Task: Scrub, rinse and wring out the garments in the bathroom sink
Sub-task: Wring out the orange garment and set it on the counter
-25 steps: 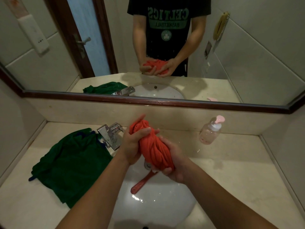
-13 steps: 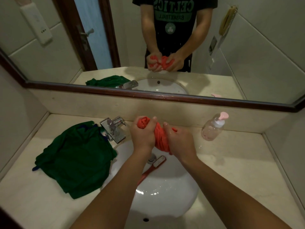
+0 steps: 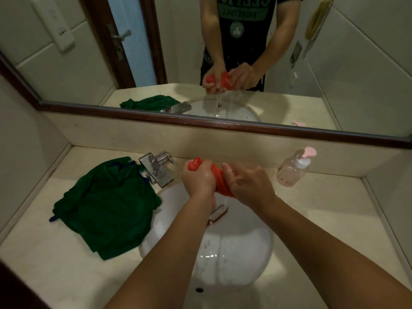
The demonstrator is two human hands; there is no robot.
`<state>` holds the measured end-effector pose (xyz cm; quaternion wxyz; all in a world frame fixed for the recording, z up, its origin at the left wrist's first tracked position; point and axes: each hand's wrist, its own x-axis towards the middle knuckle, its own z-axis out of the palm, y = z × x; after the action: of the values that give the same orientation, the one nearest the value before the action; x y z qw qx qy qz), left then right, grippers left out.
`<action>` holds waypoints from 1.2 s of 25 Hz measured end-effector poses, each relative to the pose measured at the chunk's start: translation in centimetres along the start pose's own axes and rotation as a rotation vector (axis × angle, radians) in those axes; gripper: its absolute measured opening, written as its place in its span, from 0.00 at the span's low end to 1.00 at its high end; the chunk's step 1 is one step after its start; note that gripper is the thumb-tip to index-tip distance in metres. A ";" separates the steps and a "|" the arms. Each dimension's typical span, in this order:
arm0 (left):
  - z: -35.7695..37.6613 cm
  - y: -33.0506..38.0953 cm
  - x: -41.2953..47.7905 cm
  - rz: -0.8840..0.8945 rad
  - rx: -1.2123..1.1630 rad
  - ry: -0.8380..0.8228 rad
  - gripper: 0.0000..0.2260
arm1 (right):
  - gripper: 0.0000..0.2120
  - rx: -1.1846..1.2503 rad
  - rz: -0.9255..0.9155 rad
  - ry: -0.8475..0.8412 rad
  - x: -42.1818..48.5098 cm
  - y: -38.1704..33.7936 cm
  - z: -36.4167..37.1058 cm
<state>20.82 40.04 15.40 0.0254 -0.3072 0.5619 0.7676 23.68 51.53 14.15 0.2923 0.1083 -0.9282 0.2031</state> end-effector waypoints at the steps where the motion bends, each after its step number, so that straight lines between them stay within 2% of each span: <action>1: -0.2 -0.2 0.3 0.029 0.022 -0.013 0.08 | 0.20 0.027 0.078 -0.044 0.0 -0.4 0.0; 3: -0.7 -0.5 0.8 0.078 0.092 -0.066 0.08 | 0.19 0.151 0.349 -0.199 -0.1 -0.9 0.0; 6: -1.9 -0.5 1.7 0.163 0.111 -0.204 0.11 | 0.17 0.478 0.720 -0.388 -0.4 -1.3 -0.8; 9: -3.1 0.2 2.6 0.229 0.090 -0.364 0.11 | 0.15 0.759 0.945 -0.417 -0.9 -2.2 -1.3; 11: -3.7 0.5 2.9 0.267 0.156 -0.440 0.14 | 0.15 0.902 1.091 -0.394 -1.4 -3.1 -0.8; 12: -3.9 0.6 3.2 0.238 0.166 -0.509 0.17 | 0.15 0.959 1.162 -0.382 -1.5 -3.7 -0.7; 14: -4.6 1.0 3.6 0.065 0.133 -0.696 0.26 | 0.22 1.037 1.289 -0.415 -1.5 -4.2 -0.8; 15: -5.2 1.3 3.9 0.011 0.156 -0.772 0.31 | 0.25 1.052 1.326 -0.457 -1.4 -4.2 -1.1; 16: -5.8 1.7 4.2 0.031 0.243 -0.832 0.35 | 0.27 1.067 1.340 -0.506 -1.3 -4.2 -1.4; 18: -6.5 2.0 4.8 0.242 0.469 -0.851 0.38 | 0.26 1.105 1.330 -0.562 -1.2 -4.1 -1.7; 19: -6.6 1.8 4.9 0.339 0.511 -0.799 0.38 | 0.25 1.120 1.327 -0.571 -1.1 -4.2 -1.7; 20: -6.5 1.7 4.8 0.378 0.479 -0.741 0.40 | 0.24 1.118 1.335 -0.580 -1.1 -4.4 -1.8; 22: -5.9 1.2 4.4 0.323 0.320 -0.701 0.44 | 0.25 1.098 1.358 -0.623 -1.2 -4.4 -1.4; 25: -5.2 0.7 3.7 0.181 -0.007 -0.801 0.33 | 0.29 1.129 1.397 -0.685 -1.4 -4.4 -1.0; 26: -5.0 0.8 3.6 0.143 -0.068 -0.833 0.31 | 0.30 1.131 1.414 -0.686 -1.3 -4.2 -0.9; 28: -4.8 1.0 3.4 0.168 -0.058 -0.827 0.27 | 0.29 1.131 1.404 -0.651 -1.1 -3.9 -1.1; 30: -4.5 0.8 3.0 0.268 0.052 -0.707 0.14 | 0.23 1.084 1.365 -0.576 -1.0 -4.0 -1.3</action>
<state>20.07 34.93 13.76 0.1250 0.0535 0.5727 0.8084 26.44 48.60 15.80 -0.2248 -0.2947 -0.6054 0.7044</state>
